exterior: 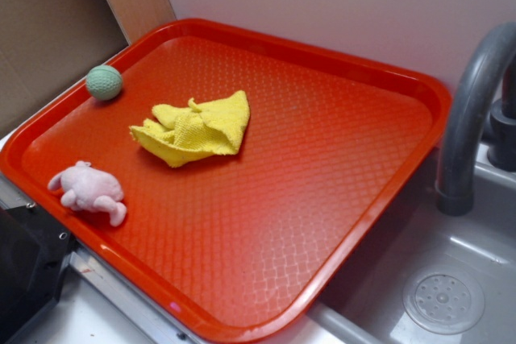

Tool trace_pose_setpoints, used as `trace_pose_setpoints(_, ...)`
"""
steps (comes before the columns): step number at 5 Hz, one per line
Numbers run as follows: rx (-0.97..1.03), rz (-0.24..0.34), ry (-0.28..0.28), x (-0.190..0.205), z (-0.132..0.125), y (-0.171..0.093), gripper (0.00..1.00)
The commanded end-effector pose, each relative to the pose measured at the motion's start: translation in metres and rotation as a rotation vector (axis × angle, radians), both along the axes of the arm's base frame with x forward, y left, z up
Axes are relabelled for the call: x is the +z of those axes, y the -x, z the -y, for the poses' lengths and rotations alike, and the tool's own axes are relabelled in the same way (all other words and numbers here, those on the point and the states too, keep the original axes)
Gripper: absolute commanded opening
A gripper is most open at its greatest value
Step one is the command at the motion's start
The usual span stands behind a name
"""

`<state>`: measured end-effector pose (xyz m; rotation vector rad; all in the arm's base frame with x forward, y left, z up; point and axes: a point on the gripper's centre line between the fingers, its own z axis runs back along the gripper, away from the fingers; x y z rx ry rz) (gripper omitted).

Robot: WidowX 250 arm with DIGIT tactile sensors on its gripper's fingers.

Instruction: Grab the yellow cloth.

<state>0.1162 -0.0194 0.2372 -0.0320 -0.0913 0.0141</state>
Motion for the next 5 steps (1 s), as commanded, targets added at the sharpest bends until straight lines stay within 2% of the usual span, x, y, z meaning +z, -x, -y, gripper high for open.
trace_pose_setpoints(1, 0.0, 0.0, 0.0, 0.0, 0.0, 0.0, 1.0)
trace_pose_setpoints(2, 0.062, -0.011, -0.066, -0.045, -0.009, -0.05, 1.0)
trace_pose_setpoints(3, 0.109, -0.083, -0.114, -0.084, -0.013, -0.08, 1.0)
trace_pose_setpoints(4, 0.119, -0.003, -0.108, -0.125, -0.012, -0.102, 1.0)
trace_pose_setpoints(5, 0.054, 0.043, -0.025, -0.171, -0.012, -0.117, 1.0)
